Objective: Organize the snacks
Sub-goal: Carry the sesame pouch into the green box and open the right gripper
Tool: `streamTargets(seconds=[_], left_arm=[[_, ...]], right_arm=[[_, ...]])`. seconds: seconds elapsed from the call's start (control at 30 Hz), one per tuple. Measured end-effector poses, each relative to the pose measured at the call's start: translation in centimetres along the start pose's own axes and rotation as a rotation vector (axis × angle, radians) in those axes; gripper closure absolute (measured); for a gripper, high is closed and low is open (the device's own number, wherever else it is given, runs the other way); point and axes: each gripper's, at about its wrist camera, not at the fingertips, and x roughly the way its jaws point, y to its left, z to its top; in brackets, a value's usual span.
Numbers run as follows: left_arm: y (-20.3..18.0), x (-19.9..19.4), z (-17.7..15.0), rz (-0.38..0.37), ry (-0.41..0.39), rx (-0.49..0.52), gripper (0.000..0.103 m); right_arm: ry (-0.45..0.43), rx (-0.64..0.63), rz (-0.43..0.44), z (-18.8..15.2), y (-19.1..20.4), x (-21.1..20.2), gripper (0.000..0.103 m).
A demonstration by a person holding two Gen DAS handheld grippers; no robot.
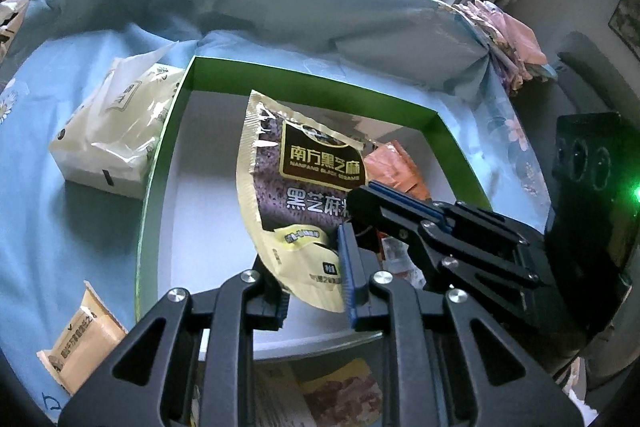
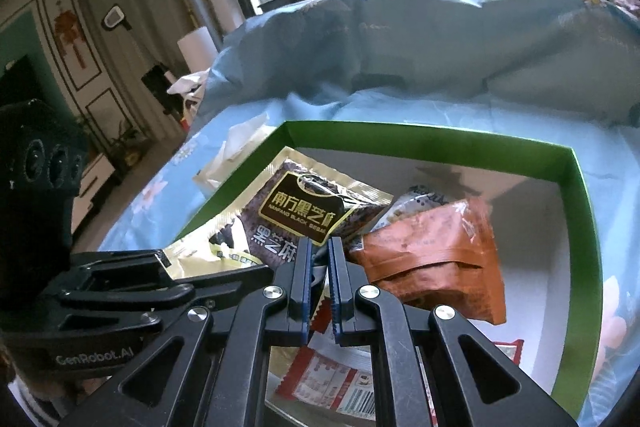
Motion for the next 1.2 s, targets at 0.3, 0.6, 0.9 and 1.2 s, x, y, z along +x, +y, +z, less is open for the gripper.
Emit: streamTargets(seconds=[0.3,0.6,0.9,1.2], left_arm=[[0.1,0.9,-0.1,0.016,0.009,-0.019,0.082],[0.6,0.8,-0.2,0.072,-0.006,-0.035,0.061],[-0.1,0.1,-0.2,0.086,-0.034,0.007,0.044],[0.0,-1.5,0.1,0.129,-0.102,0.025,0.024]], right_arm=[[0.016,0.013,-0.025,-0.2,-0.7,0.8,0.093],[0.0,0.029,-0.044,-0.4,-1.3,0.6,0.093],[-0.028,0.035,-0.098,0.2,-1.5,-0.8,0.093],[-0.064,0.019,-0.144,0.6,-1.0,-2.1,0.082]])
